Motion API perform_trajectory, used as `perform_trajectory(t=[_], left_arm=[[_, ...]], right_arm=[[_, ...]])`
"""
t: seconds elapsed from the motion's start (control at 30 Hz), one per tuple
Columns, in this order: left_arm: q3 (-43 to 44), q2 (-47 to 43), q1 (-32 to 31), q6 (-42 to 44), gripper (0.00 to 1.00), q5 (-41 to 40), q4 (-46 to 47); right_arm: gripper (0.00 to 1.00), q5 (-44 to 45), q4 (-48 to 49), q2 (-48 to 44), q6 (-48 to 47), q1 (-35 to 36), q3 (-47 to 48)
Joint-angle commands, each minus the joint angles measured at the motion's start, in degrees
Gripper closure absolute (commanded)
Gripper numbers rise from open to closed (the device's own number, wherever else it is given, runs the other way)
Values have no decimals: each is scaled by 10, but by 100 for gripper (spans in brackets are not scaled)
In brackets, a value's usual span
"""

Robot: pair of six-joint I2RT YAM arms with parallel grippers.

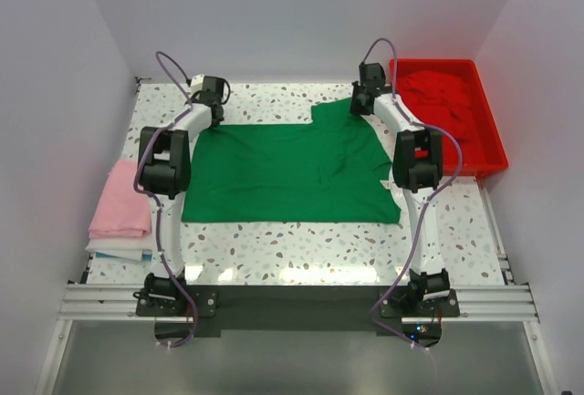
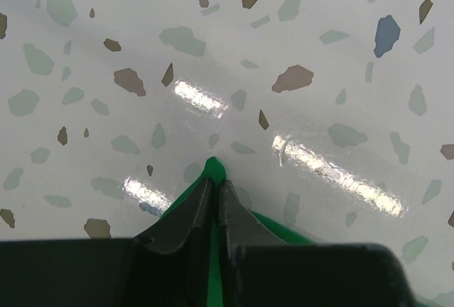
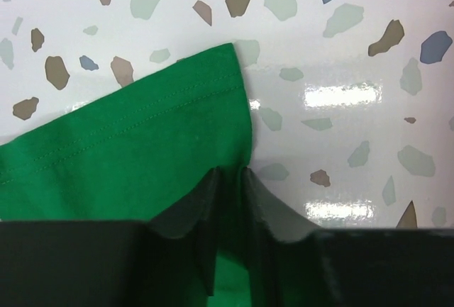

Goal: Fold and stack the t-shirts
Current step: Fold the tshirt

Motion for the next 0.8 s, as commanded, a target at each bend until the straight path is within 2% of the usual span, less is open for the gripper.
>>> perform_trajectory(t=[0.0,0.17,0.33,0.77], left_arm=[[21,3,8,7,91,-5,-2],[11,-18,9,5,93,4,12],[-25,-50,13,-2,100,12,55],[-84,-103,40,-19,100,58,124]], right_arm=[[81,-20,11,8,14,-1,22],[100,-22,20,6,21,-2,25],[100,-18,39,-13,27,-5,24],[100,-18,91,-98,37,-12,-20]])
